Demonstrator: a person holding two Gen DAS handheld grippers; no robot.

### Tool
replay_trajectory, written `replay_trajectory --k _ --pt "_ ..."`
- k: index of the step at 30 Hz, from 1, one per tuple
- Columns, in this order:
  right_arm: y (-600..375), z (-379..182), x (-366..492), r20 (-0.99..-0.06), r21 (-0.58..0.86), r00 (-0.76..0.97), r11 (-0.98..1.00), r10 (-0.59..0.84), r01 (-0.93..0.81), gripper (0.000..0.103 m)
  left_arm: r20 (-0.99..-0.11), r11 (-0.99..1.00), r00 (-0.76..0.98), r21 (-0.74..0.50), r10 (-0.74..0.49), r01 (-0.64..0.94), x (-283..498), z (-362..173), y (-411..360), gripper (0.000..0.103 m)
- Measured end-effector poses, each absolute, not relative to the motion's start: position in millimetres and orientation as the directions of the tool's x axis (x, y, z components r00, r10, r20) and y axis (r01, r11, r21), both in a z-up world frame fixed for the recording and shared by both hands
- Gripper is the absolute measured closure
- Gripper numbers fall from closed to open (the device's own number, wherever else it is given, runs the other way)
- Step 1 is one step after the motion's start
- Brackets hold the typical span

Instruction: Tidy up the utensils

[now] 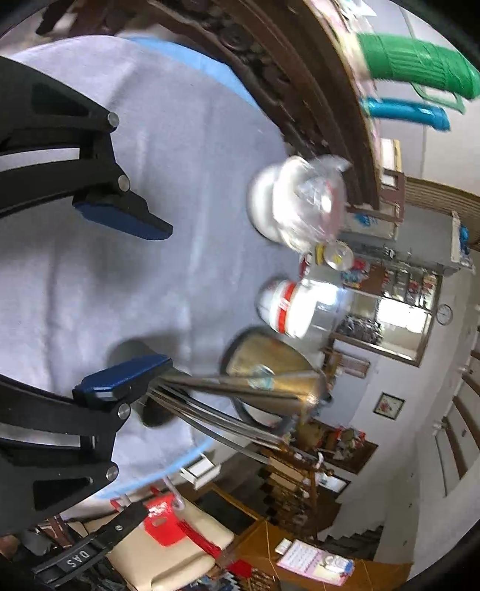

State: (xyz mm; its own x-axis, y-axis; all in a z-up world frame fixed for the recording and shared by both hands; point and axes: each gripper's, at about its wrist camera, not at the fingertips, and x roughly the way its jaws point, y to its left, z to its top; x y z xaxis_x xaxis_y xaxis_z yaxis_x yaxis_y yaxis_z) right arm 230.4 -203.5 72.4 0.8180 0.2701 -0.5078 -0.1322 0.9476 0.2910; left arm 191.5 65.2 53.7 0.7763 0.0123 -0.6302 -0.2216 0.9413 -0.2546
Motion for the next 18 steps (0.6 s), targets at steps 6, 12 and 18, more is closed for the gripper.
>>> replay_trajectory --k 6,12,18 --pt "-196 38 193 -0.587 0.284 0.759 0.95 0.282 -0.133 0.034 -0.726 0.954 0.686 -0.17 0.05 -0.249 165 20 62 0.035" --pt "-189 32 170 -0.607 0.281 0.733 0.945 0.308 -0.164 0.028 -0.735 0.969 0.677 -0.132 0.046 -0.209 147 20 52 0.033" --pt "-183 41 154 -0.593 0.267 0.739 0.944 0.32 -0.194 0.025 -0.719 0.975 0.694 -0.128 0.033 -0.179 135 28 46 0.026"
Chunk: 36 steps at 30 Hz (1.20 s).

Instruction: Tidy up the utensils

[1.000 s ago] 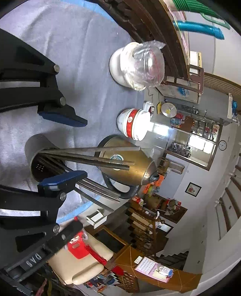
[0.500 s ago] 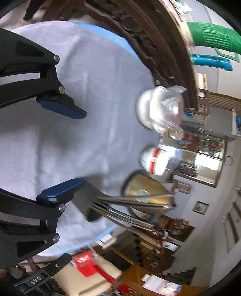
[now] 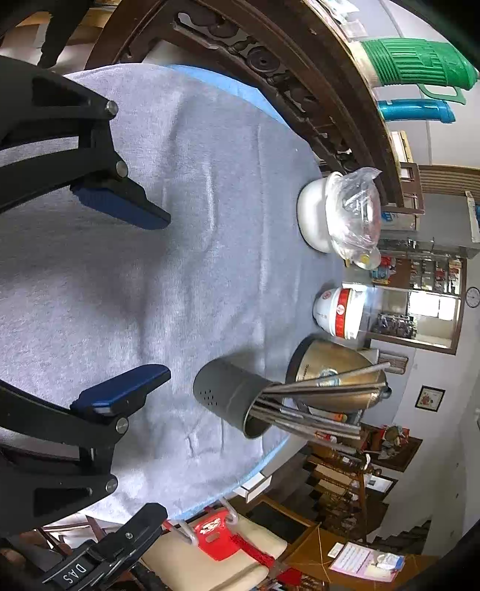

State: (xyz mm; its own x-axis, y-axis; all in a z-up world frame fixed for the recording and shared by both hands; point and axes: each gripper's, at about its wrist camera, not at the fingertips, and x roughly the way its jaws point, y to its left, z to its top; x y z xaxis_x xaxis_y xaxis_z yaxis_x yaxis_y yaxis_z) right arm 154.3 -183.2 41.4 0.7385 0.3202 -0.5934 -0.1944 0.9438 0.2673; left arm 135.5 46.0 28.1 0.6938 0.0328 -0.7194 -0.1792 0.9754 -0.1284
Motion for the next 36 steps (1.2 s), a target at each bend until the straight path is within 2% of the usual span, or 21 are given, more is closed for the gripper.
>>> replay_trajectory --k 10,15,27,36 --pt "-185 41 152 -0.611 0.252 0.729 0.949 0.31 -0.192 0.024 -0.727 0.991 0.683 -0.032 0.068 -0.133 134 31 33 0.022" --pt "-185 53 149 -0.579 0.22 0.758 0.952 0.301 -0.211 0.024 -0.709 0.993 0.7 0.01 0.09 -0.118 137 42 27 0.022" --pt "-176 69 147 -0.545 0.172 0.78 0.952 0.307 -0.254 0.024 -0.697 0.993 0.711 0.006 0.091 -0.121 142 57 23 0.021" --pt "-175 75 145 -0.532 0.166 0.789 0.951 0.308 -0.26 0.024 -0.687 0.995 0.722 0.009 0.077 -0.098 138 65 19 0.01"
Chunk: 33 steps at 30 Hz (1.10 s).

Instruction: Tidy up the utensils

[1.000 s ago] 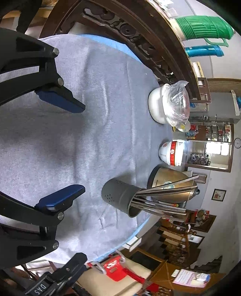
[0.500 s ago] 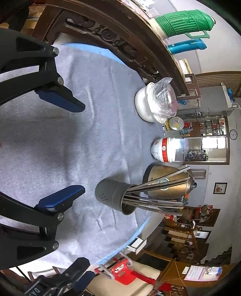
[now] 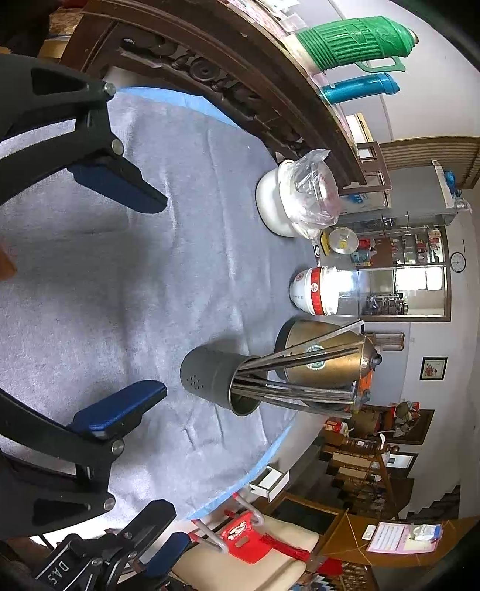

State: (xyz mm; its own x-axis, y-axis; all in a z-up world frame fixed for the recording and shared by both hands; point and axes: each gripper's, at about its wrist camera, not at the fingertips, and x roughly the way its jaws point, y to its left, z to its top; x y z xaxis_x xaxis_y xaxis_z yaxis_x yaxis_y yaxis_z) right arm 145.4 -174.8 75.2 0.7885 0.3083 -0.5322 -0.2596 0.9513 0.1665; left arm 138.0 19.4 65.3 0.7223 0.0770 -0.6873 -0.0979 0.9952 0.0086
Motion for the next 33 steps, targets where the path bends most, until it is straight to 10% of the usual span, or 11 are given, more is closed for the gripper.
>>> replay_trajectory --k 33 --pt "-175 83 147 -0.516 0.163 0.798 0.951 0.311 -0.264 0.024 -0.668 0.995 0.742 -0.019 0.063 -0.102 137 79 22 0.002"
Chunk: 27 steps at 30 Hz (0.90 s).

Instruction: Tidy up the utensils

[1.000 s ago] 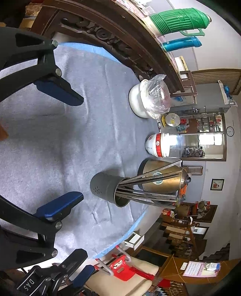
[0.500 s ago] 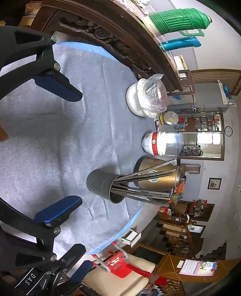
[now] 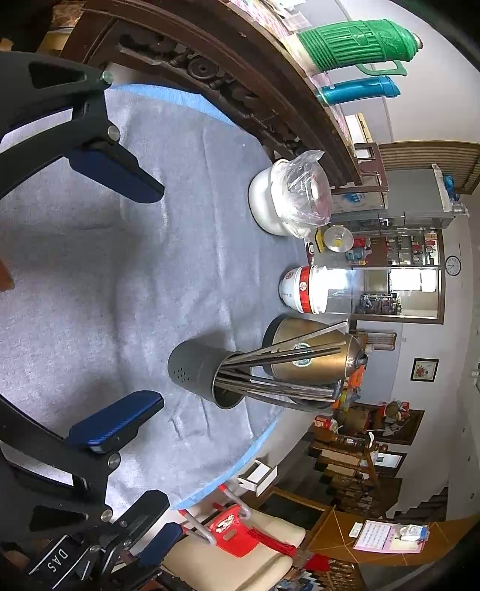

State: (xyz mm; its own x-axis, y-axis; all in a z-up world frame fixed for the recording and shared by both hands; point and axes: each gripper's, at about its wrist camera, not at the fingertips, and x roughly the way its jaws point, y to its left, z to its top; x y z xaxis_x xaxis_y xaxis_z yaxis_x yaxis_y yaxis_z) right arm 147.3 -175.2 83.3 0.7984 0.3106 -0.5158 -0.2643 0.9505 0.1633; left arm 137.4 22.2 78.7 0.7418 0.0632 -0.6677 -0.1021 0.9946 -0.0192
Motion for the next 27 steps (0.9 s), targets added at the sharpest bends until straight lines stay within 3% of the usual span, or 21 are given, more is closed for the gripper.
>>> replay_trajectory --k 27 --pt "-171.8 88.5 146.9 -0.502 0.153 0.807 0.95 0.312 -0.272 0.024 -0.672 0.996 0.737 0.009 0.07 -0.086 141.0 80.2 15.6 0.002"
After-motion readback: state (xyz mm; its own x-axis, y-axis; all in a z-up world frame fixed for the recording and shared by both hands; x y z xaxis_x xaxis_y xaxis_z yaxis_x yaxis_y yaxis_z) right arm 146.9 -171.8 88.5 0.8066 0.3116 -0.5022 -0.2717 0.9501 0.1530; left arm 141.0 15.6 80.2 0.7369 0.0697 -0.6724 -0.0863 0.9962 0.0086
